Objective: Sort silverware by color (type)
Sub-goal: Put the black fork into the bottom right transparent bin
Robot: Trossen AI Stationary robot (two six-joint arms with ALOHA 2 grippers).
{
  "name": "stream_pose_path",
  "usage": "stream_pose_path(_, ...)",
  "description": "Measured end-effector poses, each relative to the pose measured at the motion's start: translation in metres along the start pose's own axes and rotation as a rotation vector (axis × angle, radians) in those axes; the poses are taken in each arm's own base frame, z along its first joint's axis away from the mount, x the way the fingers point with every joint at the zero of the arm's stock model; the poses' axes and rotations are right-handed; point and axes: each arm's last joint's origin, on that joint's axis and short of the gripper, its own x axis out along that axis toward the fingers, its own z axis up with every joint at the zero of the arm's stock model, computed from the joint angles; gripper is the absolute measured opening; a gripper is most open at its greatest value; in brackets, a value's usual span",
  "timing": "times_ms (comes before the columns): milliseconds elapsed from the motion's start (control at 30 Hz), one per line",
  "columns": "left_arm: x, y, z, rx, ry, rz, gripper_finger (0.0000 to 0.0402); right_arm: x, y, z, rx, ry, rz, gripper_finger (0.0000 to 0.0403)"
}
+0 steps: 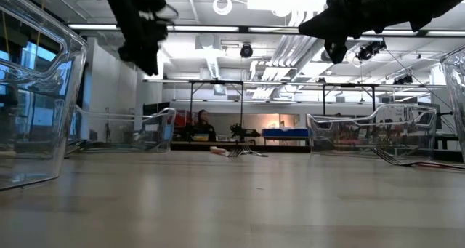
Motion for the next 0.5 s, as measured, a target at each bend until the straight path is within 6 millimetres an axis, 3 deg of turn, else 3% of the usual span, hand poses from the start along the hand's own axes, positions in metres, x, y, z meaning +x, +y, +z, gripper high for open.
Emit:
stream_pose_path(267, -0.066, 0.007, 0.002, -0.062, -0.377, -0.027, 0.0149, 0.000, 0.000, 0.000, 0.000, -0.001, 0.000, 0.0000)
stream_pose_path(500, -0.076, 0.008, -0.004, -0.082, -0.482, -0.030, 0.0149, 0.000, 0.000, 0.000, -0.001, -0.001, 0.000, 0.0000)
